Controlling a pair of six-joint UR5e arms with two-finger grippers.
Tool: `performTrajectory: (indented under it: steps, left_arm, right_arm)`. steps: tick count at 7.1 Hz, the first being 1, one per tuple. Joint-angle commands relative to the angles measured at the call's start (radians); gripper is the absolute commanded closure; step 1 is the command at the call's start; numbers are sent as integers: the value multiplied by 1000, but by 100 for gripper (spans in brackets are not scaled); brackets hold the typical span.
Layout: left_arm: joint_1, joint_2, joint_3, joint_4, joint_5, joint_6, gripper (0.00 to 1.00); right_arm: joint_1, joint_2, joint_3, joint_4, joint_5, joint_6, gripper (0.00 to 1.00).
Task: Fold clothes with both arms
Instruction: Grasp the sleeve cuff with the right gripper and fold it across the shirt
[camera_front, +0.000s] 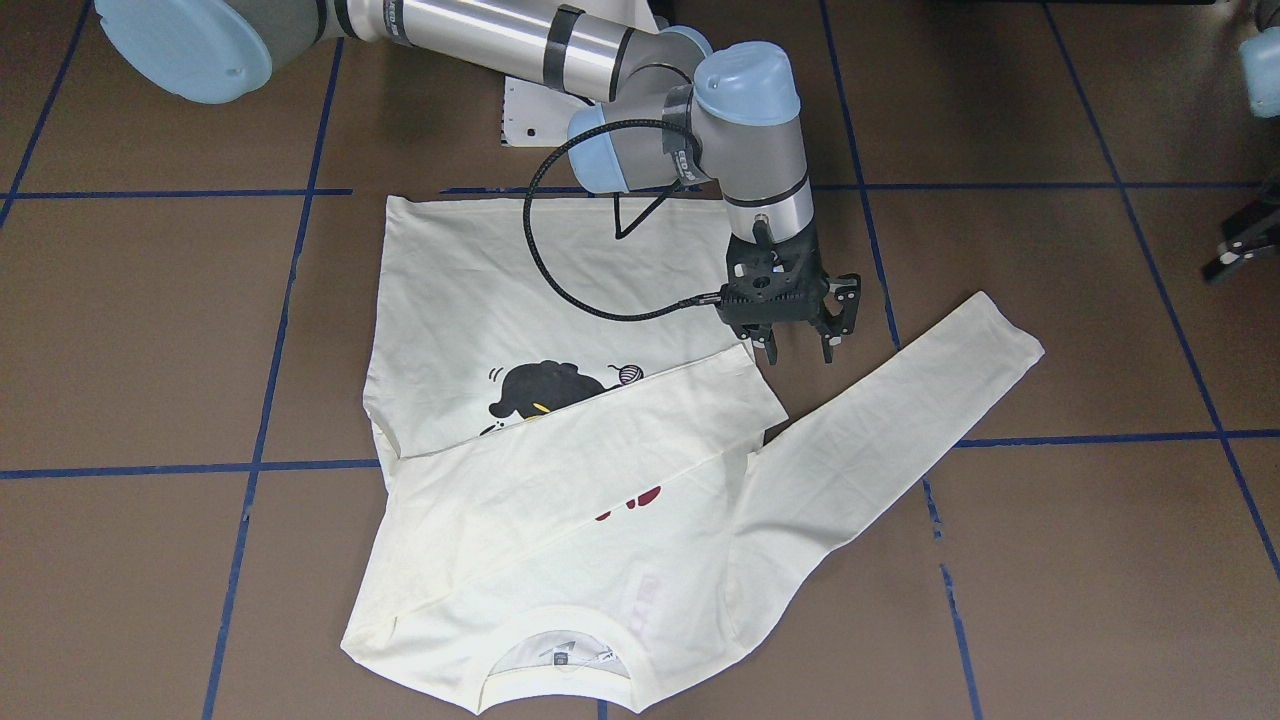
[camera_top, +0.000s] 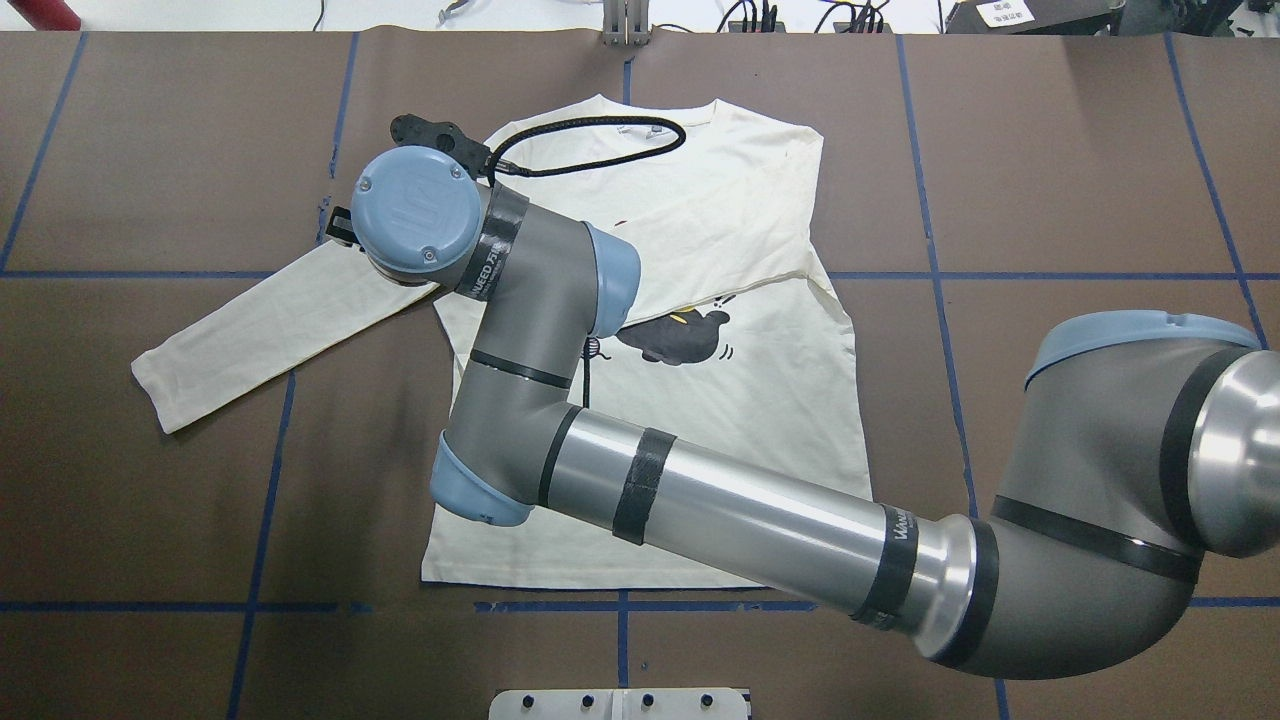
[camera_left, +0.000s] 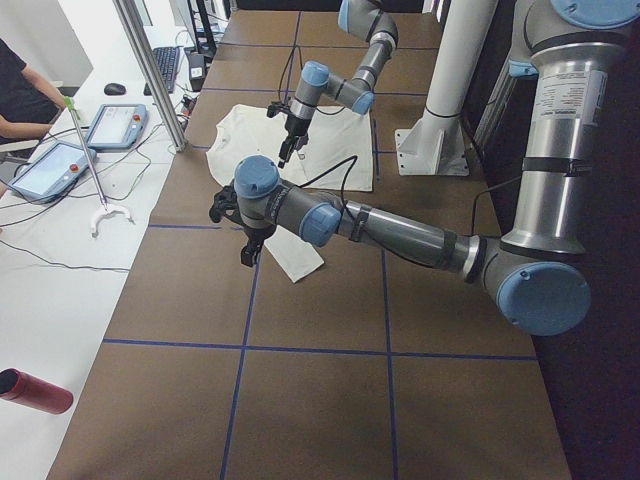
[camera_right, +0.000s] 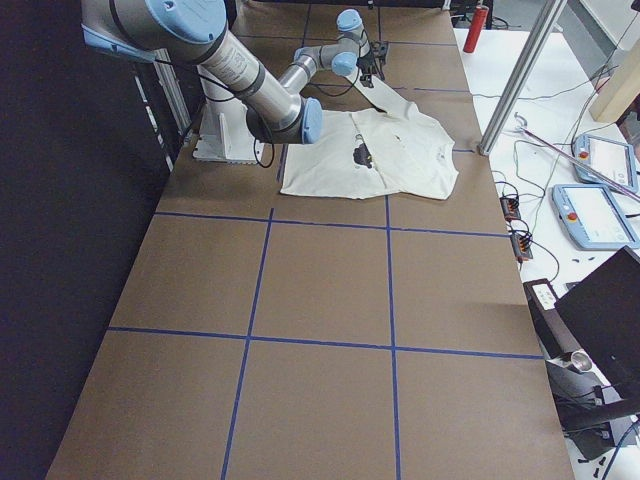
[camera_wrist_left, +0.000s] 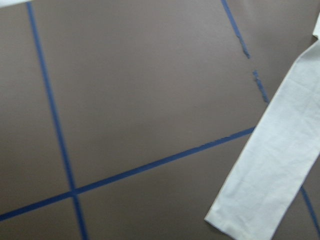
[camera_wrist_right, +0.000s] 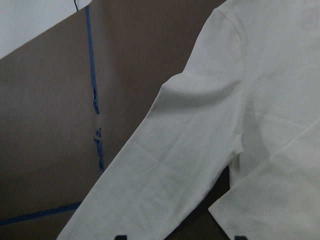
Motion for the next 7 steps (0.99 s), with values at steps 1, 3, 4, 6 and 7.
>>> performTrajectory:
  steps: [1,3,4,6,7]
  left_arm:
    - [161,-2,56,-89,76,-213,0]
    - [294,-23,210,-265,219,-363,4]
    - [351,-37,234,-286,264,-450,14]
    - [358,-29,231,-281,269,-462,28]
    - [364,-28,231,-280,271,-459,32]
  right_arm:
    - [98,-211,325,-139,69,25,2]
    - [270,-411,453,-136,252,10,2]
    - [318,-473,466,-100,302,-25,2]
    - [327,-553,466,43,332,-110,2]
    - [328,-559,469,48,335,-110,2]
